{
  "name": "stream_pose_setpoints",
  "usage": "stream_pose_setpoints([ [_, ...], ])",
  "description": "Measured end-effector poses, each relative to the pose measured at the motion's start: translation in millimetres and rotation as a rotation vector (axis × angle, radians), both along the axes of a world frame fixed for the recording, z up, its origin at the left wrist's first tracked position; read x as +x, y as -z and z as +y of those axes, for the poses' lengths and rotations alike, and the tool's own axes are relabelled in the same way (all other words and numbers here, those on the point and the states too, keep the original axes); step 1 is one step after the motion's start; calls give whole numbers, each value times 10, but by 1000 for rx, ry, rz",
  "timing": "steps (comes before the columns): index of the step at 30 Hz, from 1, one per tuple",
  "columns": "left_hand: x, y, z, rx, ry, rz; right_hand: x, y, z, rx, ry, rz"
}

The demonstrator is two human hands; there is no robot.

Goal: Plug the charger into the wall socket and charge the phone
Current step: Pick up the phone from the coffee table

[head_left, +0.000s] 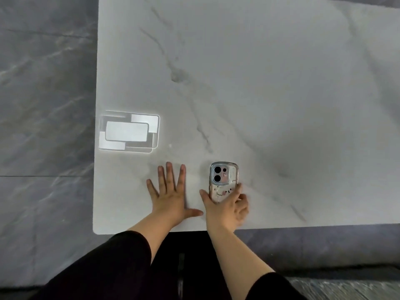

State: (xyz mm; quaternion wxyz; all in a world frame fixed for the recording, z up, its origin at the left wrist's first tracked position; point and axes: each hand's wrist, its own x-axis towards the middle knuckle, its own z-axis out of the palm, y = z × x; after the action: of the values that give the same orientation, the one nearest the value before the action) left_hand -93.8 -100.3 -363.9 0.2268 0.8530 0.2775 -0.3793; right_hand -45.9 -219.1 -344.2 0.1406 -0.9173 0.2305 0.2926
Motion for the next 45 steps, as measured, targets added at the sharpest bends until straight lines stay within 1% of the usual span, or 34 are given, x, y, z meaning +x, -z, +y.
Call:
stream_pose_setpoints([
  [2,3,5,17,-25,-7,3,-67,61,11,9,42,-45],
  [5,7,-10,27,-33,-13,10,-133,113,5,8,7,-116],
  [10,19,-45,31,-39,4,16,-129,142,-9,-14,-54,-150],
  [14,28,-51,40,-37,13,32,-50,103,-9,-22,-41,-155],
  [17,54,-71,63,-60,34,66,73,8,-69,-25,-88,-85],
  [20,83,-179,131,-105,53,60,186,-158,-156,30,-117,56],
  [22,52,-329,201,-137,59,5,207,-310,-224,47,-111,144],
  [24,-47,-543,269,-145,47,-75,174,-523,-307,88,-141,192],
  [27,-259,-892,316,-184,-14,-98,82,-861,-440,175,-176,252],
  [29,-437,-1126,281,-229,-80,-105,-15,-1117,-549,264,-162,294],
  [32,-786,-1443,149,-331,-260,-157,-174,-1480,-722,394,-106,365],
  [36,-1386,-1788,-147,-454,-548,-270,-400,-1787,-953,431,-267,435],
  [38,-1688,-1874,-297,-451,-667,-267,-476,-1806,-1030,427,-337,481],
  [41,-2204,-1952,-485,-404,-893,-211,-619,-1793,-1028,391,-460,612],
  [45,-2800,-2031,-613,-344,-1209,-188,-862,-1790,-738,356,-631,729],
])
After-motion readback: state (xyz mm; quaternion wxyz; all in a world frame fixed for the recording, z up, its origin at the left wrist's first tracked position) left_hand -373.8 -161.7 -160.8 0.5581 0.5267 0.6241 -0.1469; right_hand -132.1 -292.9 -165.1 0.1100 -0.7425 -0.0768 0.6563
